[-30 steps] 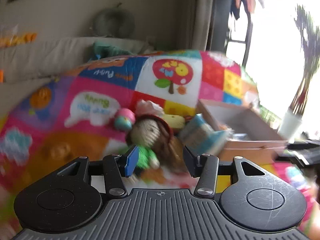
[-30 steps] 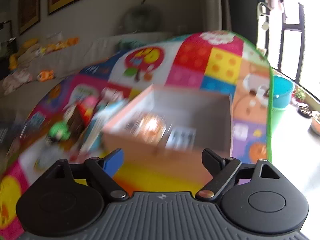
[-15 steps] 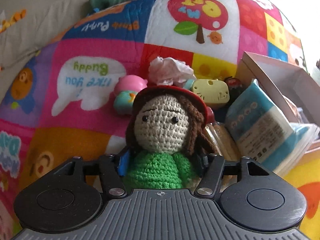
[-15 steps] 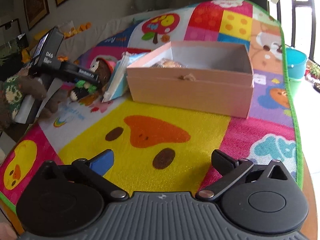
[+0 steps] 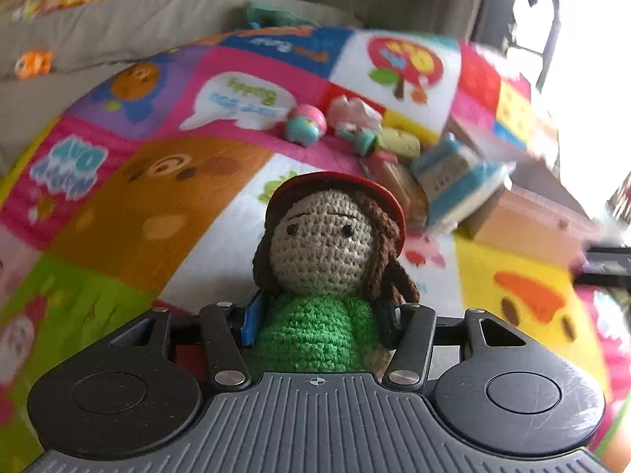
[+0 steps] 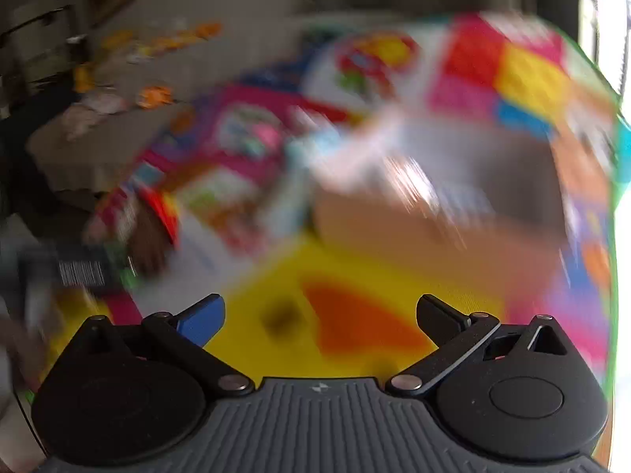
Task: Organize objects
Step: 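Grasp the pink pig toy with the right tool while the left tool holds the doll, then lower the doll into the pink box with the left tool and open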
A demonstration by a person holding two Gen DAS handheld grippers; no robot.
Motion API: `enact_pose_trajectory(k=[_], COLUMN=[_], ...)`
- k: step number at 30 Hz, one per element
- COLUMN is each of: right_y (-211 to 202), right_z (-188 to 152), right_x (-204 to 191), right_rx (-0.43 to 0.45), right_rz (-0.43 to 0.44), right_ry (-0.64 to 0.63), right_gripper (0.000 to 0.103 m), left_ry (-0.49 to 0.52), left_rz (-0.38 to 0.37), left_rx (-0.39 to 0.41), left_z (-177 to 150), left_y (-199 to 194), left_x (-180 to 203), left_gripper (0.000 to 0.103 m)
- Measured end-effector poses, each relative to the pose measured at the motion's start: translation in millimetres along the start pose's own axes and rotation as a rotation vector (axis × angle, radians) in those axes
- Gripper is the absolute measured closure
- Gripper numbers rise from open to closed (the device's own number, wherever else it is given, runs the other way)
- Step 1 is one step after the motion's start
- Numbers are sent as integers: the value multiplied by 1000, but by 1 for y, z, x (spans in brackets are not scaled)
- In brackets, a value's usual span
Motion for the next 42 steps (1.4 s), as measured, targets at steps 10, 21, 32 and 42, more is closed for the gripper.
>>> enact_pose_trajectory(k=[10, 21, 32, 42], right_y=[189, 279, 152, 24], right_z=[159, 152, 119, 20], right_x=[-20, -29, -61, -37], right_rx=[-179, -316, -242, -191], right_rz=[27, -93, -10, 8], right_ry=[83, 88, -97, -83], right_gripper=[21, 54, 55, 55], left_ry=[-105, -167, -171, -124], left_rz=[-121, -160, -162, -115], left_rx=[81, 90, 90, 84], left_z=[-1, -1, 0, -2], left_y=[-1, -3, -2, -3], left_x=[-14, -22, -22, -16], left_gripper=[44, 44, 44, 44])
Point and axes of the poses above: each gripper's, at about its wrist camera, not at the fingertips, and y roughly the way its jaws point, x to its right, z to its top, the point moved 6 cm from there along y, roughly the way its jaws point, and after that the axes turned 8 degrees about -y, right-handed, at the moved point
